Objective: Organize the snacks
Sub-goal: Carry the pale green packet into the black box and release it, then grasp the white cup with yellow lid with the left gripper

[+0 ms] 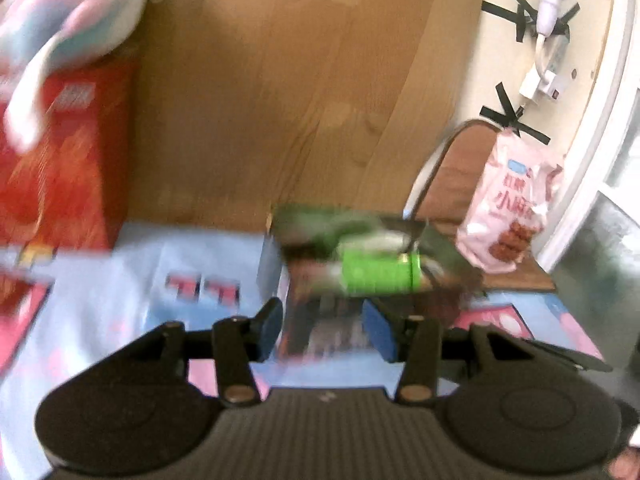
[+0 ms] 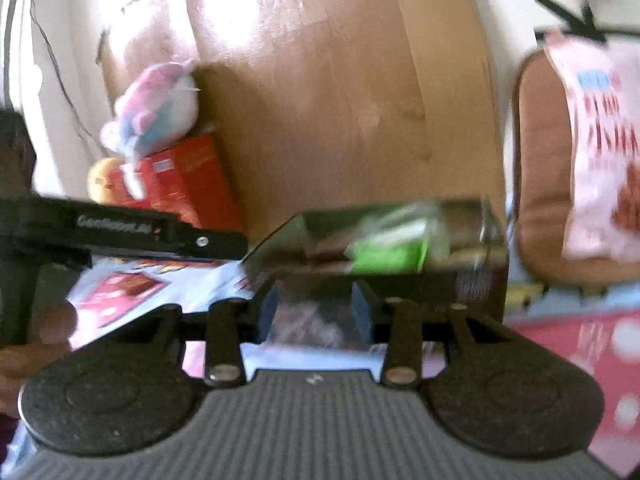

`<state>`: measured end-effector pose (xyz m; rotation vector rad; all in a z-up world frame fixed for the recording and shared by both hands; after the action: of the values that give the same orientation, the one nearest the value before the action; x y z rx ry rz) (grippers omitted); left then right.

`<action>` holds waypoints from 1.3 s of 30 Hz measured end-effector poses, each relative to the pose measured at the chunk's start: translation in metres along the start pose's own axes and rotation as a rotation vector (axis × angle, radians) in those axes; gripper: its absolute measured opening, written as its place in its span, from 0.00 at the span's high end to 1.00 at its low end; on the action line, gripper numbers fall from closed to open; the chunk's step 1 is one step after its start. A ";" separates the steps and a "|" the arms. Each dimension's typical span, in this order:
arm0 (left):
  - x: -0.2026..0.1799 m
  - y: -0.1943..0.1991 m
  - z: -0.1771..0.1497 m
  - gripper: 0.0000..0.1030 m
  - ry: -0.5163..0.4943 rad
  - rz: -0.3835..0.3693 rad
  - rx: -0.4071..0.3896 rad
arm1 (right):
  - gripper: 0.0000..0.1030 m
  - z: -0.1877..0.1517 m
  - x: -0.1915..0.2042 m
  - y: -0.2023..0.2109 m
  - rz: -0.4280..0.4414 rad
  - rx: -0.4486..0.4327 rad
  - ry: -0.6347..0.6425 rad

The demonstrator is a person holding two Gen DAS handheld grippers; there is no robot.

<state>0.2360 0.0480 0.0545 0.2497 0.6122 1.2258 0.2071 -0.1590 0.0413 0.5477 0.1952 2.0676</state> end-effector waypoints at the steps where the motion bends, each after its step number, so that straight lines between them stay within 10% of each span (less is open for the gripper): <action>1: 0.005 0.007 -0.011 0.56 0.024 -0.002 0.017 | 0.57 -0.008 0.000 0.003 0.026 0.033 -0.027; 10: 0.020 0.031 -0.079 0.58 0.172 -0.045 0.163 | 0.65 -0.061 0.023 0.007 0.136 0.203 -0.148; 15: -0.004 0.037 -0.108 0.61 0.125 -0.095 0.216 | 0.84 -0.071 0.031 0.025 0.140 0.224 -0.116; 21: -0.020 0.057 -0.125 0.59 0.042 -0.134 0.238 | 0.83 -0.079 0.036 0.041 0.113 0.236 -0.048; 27: 0.005 0.086 -0.112 0.54 0.082 -0.086 0.154 | 0.79 -0.053 0.034 0.032 0.093 0.146 -0.085; 31: 0.040 0.098 -0.098 0.54 0.173 -0.032 0.105 | 0.63 -0.055 0.046 0.000 0.100 0.190 -0.044; 39: 0.081 0.113 -0.089 0.51 0.235 0.045 0.051 | 0.66 -0.063 0.084 -0.053 0.156 0.302 0.082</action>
<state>0.1121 0.1490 0.0136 0.1639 0.8453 1.2937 0.1823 -0.0551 -0.0078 0.6780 0.5337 2.2289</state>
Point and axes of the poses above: each gripper's, at about its wrist camera, not at the fingertips, and y roughly against the way its jaws point, x to its left, z to its top, the point moved 4 cm from there along -y, roughly the way its jaws point, and after that the axes turned 5 degrees about -x, right-handed, at the moved point
